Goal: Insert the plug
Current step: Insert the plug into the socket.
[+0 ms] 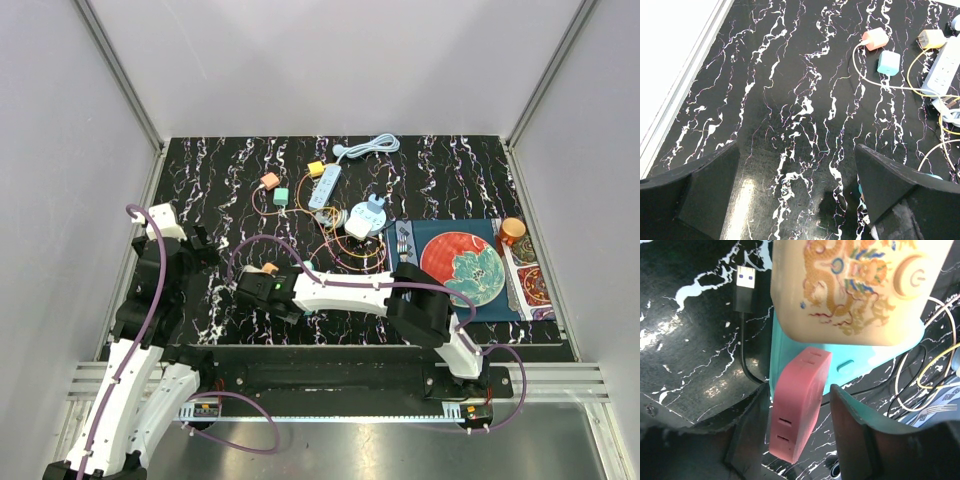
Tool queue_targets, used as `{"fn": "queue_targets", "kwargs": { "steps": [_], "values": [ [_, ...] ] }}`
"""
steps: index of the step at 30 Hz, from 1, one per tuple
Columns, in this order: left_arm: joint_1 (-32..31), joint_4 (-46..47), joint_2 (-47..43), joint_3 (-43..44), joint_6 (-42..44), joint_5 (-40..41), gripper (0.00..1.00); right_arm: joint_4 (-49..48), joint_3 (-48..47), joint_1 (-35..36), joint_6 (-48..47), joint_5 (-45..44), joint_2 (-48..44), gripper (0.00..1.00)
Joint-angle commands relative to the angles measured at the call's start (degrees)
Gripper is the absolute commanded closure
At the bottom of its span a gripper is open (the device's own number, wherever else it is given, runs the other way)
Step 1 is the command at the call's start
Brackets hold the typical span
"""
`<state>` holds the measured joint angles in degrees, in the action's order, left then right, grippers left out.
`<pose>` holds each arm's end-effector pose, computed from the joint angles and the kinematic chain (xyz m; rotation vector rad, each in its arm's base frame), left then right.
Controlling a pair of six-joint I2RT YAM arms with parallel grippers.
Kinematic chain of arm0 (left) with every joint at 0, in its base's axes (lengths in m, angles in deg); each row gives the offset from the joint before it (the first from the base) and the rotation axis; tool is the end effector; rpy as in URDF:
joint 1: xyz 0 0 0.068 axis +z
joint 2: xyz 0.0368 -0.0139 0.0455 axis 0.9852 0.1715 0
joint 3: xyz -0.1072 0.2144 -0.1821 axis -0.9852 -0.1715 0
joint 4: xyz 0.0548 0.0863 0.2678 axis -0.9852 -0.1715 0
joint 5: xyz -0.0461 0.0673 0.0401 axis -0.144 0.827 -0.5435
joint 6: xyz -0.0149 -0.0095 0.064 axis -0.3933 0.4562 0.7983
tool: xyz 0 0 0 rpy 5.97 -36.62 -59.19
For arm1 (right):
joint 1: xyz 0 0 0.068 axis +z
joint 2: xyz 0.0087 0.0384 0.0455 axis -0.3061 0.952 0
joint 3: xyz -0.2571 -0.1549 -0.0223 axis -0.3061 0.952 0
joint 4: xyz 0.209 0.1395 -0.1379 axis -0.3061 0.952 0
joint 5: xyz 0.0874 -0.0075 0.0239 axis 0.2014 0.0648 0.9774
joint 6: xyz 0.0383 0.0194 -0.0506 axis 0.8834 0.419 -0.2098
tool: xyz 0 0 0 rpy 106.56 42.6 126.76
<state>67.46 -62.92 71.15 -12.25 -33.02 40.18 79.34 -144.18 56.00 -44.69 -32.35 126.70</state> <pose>0.1443 -0.0122 0.3291 -0.2958 1.9252 0.0588 0.1556 0.4568 0.1851 -1.5284 2.1677 -0.2471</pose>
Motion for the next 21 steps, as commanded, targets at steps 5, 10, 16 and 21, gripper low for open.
{"fn": "queue_targets", "kwargs": {
  "steps": [5, 10, 16, 21],
  "values": [
    [0.4, 2.4, 0.1, 0.2, 0.2, -0.6, 0.01, 0.1, 0.6, -0.5, 4.0, -3.9, -5.3, 0.38],
    [0.5, 2.4, 0.0, 0.2, 0.3, -0.5, 0.01, 0.0, 0.5, -0.4, 5.2, -4.2, -6.3, 0.39],
    [0.5, 2.5, 0.0, 0.1, 0.3, -0.6, 0.01, -0.1, 1.0, -0.5, 5.8, -3.0, -7.0, 0.61],
    [0.6, 2.5, -0.2, 0.1, 0.3, -0.5, 0.01, -0.7, 2.8, -0.5, 6.5, -1.7, -7.0, 0.87]
  ]
}}
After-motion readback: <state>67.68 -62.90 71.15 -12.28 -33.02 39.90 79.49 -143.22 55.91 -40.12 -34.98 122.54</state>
